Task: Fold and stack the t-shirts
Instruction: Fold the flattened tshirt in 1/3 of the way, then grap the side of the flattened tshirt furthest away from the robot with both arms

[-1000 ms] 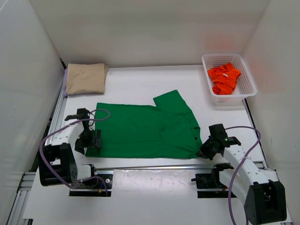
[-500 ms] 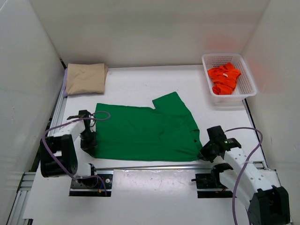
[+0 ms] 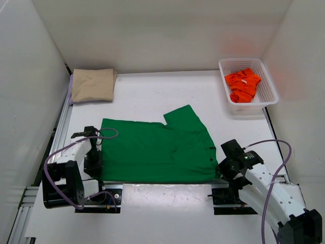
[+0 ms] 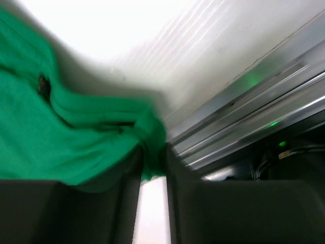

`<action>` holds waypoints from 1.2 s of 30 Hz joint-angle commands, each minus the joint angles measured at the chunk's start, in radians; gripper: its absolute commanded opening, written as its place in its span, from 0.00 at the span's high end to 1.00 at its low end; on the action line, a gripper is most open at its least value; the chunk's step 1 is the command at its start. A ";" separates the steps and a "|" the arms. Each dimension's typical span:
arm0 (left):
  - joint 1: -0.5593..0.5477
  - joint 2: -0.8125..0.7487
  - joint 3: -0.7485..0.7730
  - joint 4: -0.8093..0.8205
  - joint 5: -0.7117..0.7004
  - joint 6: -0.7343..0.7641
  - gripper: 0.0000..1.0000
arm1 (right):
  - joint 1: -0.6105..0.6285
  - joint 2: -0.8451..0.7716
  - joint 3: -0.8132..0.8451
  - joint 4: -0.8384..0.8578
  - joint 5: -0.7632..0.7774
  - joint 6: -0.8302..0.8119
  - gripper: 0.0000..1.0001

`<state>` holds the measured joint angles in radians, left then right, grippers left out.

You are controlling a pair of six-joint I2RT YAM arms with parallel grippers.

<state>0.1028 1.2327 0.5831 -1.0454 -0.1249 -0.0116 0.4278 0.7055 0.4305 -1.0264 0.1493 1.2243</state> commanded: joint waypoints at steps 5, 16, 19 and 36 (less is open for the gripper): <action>0.012 -0.002 0.049 -0.013 -0.180 0.012 0.19 | 0.009 0.037 0.137 -0.083 0.139 -0.092 0.35; 0.066 0.131 0.487 0.143 -0.050 0.012 0.00 | 0.009 0.663 0.854 0.156 0.081 -0.673 0.08; 0.066 0.278 0.593 0.154 0.048 0.012 0.00 | 0.000 0.934 1.116 0.167 0.033 -0.744 0.08; 0.066 0.807 0.934 0.286 0.278 0.012 0.00 | -0.069 1.744 1.713 0.216 -0.070 -0.632 0.16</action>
<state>0.1646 2.0052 1.4803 -0.7845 0.0868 0.0002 0.3592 2.4638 2.1952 -0.8074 0.1062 0.5564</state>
